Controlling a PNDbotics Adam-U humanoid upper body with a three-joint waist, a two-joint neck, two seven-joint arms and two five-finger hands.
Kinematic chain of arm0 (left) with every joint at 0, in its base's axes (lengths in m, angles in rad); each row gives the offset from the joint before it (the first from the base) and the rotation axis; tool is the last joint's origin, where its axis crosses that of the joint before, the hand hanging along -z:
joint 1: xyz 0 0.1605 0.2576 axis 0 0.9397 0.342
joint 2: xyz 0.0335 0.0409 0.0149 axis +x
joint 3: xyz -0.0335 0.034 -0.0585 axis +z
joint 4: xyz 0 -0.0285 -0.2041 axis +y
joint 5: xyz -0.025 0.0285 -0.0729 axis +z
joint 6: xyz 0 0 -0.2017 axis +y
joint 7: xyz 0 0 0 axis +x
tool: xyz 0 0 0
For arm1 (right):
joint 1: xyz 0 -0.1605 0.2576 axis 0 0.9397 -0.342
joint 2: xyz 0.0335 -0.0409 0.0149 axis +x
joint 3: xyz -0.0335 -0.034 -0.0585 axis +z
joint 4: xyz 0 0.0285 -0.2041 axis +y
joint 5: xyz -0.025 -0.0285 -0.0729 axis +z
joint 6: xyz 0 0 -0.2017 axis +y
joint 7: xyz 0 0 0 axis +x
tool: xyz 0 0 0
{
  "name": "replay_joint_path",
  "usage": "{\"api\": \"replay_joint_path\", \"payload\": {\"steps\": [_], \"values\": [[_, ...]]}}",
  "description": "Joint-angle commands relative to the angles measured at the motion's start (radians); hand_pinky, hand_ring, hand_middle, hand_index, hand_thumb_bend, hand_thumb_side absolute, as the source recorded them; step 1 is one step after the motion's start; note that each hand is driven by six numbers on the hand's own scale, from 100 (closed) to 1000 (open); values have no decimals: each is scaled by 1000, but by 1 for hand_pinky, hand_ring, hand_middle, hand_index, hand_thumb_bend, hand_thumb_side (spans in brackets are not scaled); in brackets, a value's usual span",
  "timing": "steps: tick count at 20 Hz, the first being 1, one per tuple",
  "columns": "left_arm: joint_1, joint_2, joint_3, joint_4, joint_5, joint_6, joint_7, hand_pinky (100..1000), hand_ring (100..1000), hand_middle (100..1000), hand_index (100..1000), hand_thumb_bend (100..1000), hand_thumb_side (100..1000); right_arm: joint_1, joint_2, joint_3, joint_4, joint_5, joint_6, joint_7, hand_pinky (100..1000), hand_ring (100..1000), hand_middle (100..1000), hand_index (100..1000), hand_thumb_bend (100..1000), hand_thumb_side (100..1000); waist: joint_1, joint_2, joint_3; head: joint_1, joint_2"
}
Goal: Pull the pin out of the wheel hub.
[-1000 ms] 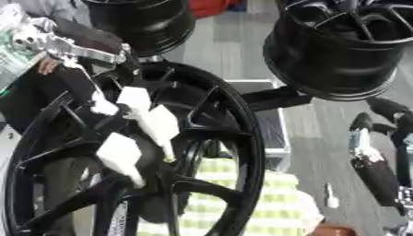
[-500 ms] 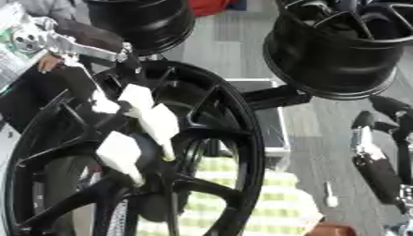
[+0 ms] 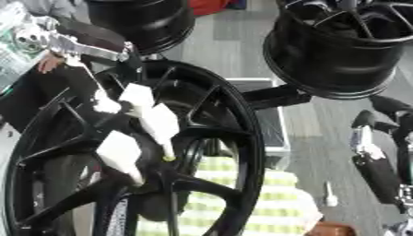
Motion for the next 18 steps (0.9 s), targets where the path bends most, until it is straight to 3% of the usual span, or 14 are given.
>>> {"api": "replay_joint_path", "payload": {"steps": [1, 8, 11, 14, 15, 18], "values": [[-14, 4, 2, 2, -12, -8, 1, 640, 606, 516, 727, 312, 465, 0, -6, -10, -18, -11, 0, -5, 727, 858, 797, 816, 100, 691, -3, -21, -1, 1, -7], [-12, -7, -4, 17, -29, -22, -6, 637, 607, 518, 740, 357, 468, 1, -3, -10, -18, -13, 0, -4, 726, 857, 797, 815, 100, 692, -3, -21, -2, 0, -10], [-10, -12, -4, 22, -31, -28, 7, 615, 586, 496, 704, 281, 377, 2, -1, -11, -18, -14, 1, -6, 725, 857, 797, 815, 100, 693, -4, -21, -2, 0, -9], [-8, -14, -6, 27, -30, -32, 24, 590, 559, 468, 651, 153, 187, 1, 1, -11, -18, -15, 1, -7, 725, 857, 797, 815, 100, 694, -4, -21, -2, 0, -9], [-7, -14, -5, 29, -29, -30, 33, 574, 541, 449, 627, 100, 168, 1, 1, -11, -18, -15, 2, -8, 725, 857, 797, 815, 100, 694, -4, -22, -2, -1, -8], [-8, -13, 3, 30, -6, -5, 75, 543, 502, 391, 563, 100, 129, 3, 2, -10, -18, -15, 3, -8, 725, 857, 797, 815, 100, 695, -5, -23, -1, -1, -6]]}}
